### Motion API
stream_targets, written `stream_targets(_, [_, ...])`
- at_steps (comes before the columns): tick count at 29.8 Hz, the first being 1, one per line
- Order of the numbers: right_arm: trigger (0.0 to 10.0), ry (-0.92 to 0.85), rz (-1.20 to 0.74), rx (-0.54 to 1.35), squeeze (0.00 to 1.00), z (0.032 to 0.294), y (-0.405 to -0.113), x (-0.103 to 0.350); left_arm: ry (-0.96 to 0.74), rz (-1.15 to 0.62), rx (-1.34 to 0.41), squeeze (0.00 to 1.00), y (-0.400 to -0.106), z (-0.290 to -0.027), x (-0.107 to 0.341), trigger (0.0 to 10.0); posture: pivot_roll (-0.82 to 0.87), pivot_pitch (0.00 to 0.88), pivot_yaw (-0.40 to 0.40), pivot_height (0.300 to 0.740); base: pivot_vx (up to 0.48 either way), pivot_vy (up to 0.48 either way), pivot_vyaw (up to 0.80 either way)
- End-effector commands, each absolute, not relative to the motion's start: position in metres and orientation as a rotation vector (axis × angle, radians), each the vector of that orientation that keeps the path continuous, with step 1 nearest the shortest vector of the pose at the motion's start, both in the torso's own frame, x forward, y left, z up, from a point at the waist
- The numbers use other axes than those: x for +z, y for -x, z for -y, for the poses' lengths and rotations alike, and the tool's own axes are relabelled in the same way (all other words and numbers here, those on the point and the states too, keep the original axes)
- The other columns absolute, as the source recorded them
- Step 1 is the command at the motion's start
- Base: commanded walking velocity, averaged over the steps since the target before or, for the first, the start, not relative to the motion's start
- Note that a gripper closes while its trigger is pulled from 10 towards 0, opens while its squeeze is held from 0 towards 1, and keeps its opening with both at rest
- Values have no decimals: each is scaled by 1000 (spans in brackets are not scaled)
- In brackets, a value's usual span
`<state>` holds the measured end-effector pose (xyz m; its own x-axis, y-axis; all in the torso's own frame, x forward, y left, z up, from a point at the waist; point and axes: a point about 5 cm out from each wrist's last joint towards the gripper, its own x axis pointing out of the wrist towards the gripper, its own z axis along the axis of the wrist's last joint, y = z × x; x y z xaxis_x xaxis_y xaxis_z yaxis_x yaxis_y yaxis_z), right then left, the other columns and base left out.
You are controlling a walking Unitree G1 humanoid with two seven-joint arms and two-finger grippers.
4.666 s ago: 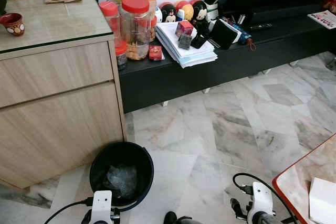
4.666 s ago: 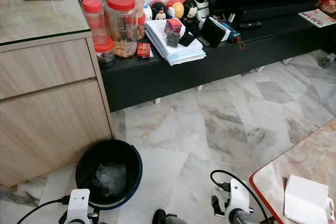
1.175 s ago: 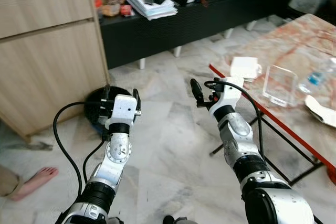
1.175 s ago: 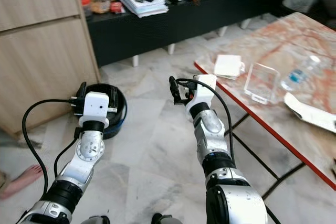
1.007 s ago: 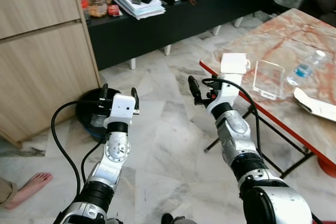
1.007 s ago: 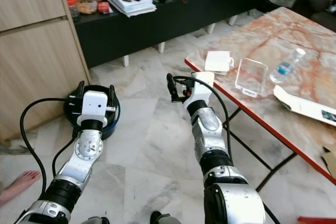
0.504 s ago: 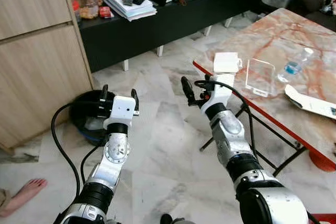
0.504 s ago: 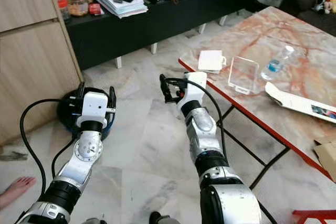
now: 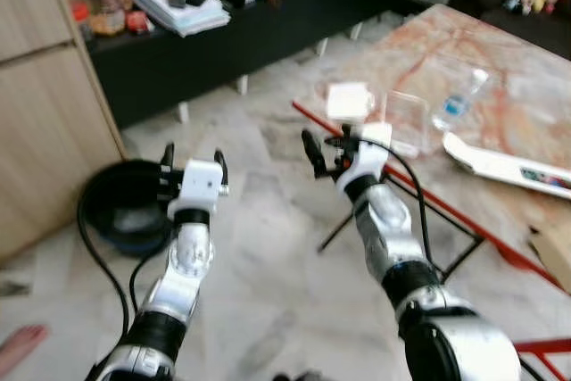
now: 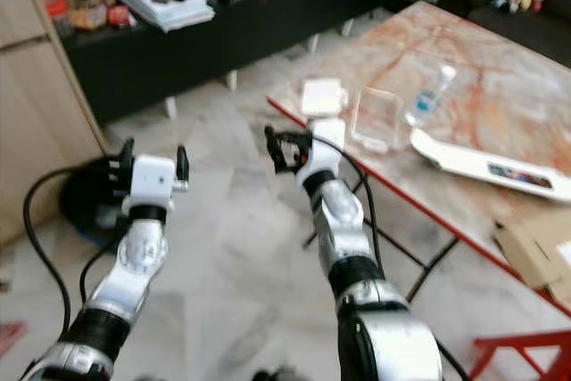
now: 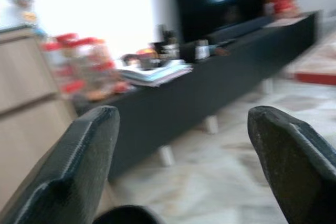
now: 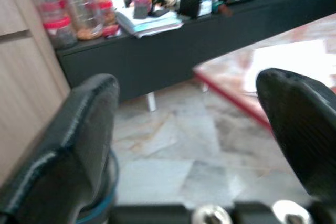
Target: Picking trash to rubbish bin
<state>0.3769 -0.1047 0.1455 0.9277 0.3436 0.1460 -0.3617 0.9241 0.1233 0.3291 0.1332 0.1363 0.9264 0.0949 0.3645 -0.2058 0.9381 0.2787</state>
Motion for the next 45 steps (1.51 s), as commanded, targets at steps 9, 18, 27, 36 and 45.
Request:
stream_targets(9, [10000, -157, 128, 347, 0, 109, -377, 146, -329, 364, 152, 0, -329, -132, 140, 10000, 98, 122, -165, 740, 0, 0, -766])
stream_targets(18, [10000, -161, 129, 348, 0, 108, -377, 147, -329, 370, 155, 0, -329, -132, 142, 10000, 95, 129, -161, 740, 0, 0, -768])
stream_targets(27, [10000, -164, 128, 344, 0, 108, -376, 145, -327, 369, 144, 0, -330, -131, 144, 10000, 92, 133, -156, 740, 0, 0, -765])
stream_targets(36, [10000, -165, 140, 351, 0, 108, -375, 145, -317, 362, 142, 0, -329, -130, 143, 10000, 90, 140, -157, 740, 0, 0, -256])
stream_targets(45, [10000, -171, 142, 360, 0, 106, -374, 146, -289, 357, 146, 0, -328, -130, 142, 10000, 84, 145, -158, 740, 0, 0, 0])
